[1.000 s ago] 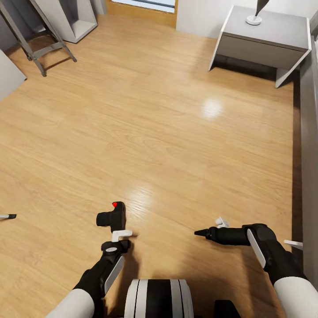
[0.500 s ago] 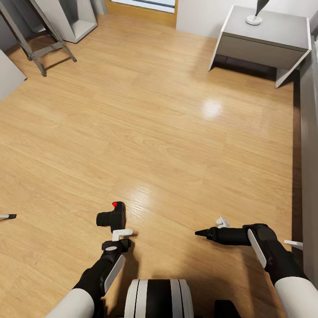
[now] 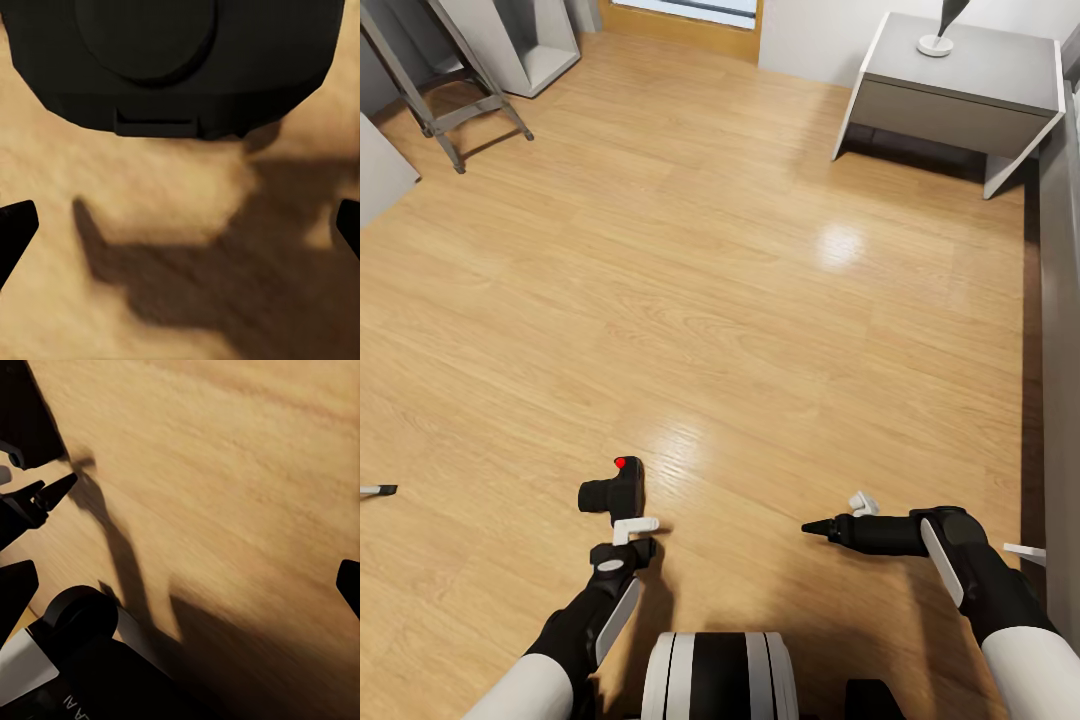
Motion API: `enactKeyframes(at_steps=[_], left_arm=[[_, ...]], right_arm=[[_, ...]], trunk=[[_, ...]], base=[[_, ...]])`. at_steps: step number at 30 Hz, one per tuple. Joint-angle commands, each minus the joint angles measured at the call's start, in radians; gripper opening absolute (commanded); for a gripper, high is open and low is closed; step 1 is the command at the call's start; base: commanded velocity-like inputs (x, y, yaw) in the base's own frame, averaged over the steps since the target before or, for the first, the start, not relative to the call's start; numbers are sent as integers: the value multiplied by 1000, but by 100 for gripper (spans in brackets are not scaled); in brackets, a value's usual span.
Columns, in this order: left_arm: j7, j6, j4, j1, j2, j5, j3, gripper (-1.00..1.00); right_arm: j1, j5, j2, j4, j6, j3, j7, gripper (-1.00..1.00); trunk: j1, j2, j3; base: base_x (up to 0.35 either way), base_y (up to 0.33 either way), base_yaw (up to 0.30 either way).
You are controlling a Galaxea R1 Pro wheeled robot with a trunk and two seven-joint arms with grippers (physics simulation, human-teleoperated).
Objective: Attach the digital camera to the camera tripod in the bedroom.
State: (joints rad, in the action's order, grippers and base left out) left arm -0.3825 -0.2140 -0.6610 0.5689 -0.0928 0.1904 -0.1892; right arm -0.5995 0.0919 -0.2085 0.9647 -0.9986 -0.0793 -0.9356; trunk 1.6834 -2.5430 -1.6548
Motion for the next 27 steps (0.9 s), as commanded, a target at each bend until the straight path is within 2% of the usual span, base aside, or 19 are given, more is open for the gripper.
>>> enactKeyframes(at_steps=[1, 10, 27], left_arm=[[-9, 2, -1, 0, 1, 10, -6, 100], [-9, 52, 14, 0, 13, 7, -6, 100], [-8, 53, 15, -1, 12, 4, -6, 100]], right_arm=[[0, 8, 0, 0, -8, 0, 3, 100], [0, 8, 0, 0, -8, 0, 4, 100], [0, 8, 0, 0, -8, 0, 4, 100]], trunk=[[0, 0, -1], [0, 0, -1], [0, 0, -1]], base=[[0, 0, 0], [0, 0, 0], [0, 0, 0]])
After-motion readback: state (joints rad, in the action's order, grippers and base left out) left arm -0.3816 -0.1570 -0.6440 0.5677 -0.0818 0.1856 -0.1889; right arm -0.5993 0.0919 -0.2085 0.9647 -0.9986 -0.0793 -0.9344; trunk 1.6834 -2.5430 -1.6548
